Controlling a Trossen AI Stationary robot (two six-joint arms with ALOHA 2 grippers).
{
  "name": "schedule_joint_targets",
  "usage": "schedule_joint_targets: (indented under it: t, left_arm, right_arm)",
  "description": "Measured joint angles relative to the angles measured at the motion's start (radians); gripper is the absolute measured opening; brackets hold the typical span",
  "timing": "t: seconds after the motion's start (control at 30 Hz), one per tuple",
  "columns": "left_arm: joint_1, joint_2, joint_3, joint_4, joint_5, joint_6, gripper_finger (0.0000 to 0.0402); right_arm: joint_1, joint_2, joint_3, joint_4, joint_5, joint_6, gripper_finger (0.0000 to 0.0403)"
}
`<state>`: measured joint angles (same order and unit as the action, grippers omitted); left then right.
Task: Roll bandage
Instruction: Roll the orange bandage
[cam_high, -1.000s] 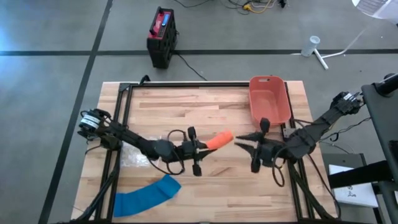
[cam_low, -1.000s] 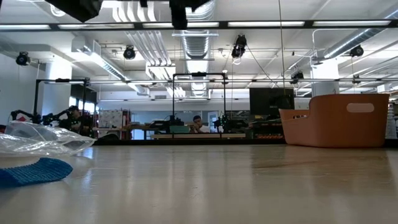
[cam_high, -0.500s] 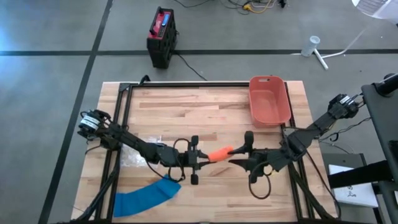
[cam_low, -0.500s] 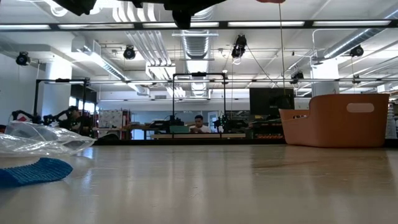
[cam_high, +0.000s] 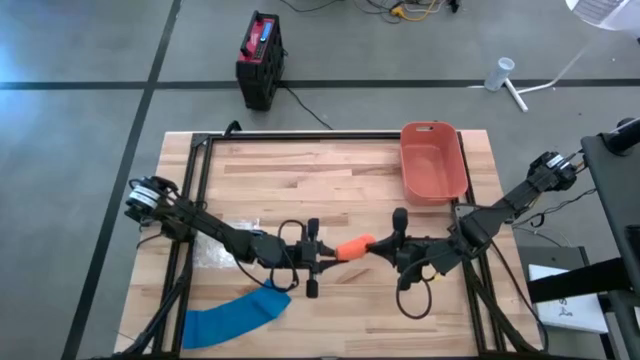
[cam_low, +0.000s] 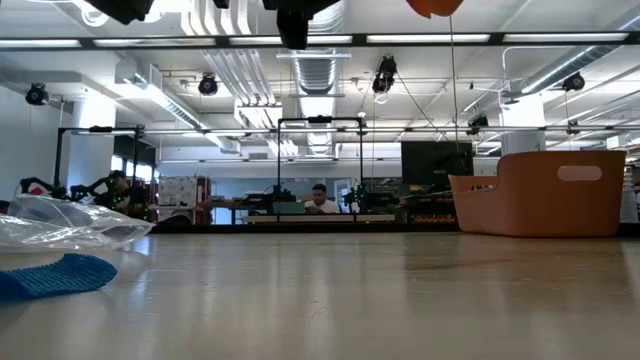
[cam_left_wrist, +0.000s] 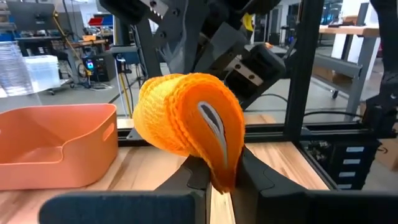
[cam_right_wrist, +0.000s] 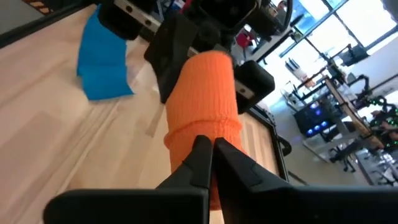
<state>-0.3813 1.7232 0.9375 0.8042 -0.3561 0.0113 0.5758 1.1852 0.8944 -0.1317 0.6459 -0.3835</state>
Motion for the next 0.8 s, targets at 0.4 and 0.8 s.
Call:
schedule_joint_targets:
  t: [0.4,0.8]
  left_arm:
    - [-0.003,-0.025,-0.002,0.011,0.007,0.006,0.002]
    - [-0.003,-0.026,-0.004,-0.042,0.006,0.132,0.0008]
  right_arm:
    - [0.058,-0.065,0.079,-0.269,0.012,0.172,0.0]
    - [0.073,-0.071,0.11,-0.192,0.012,0.222,0.0047]
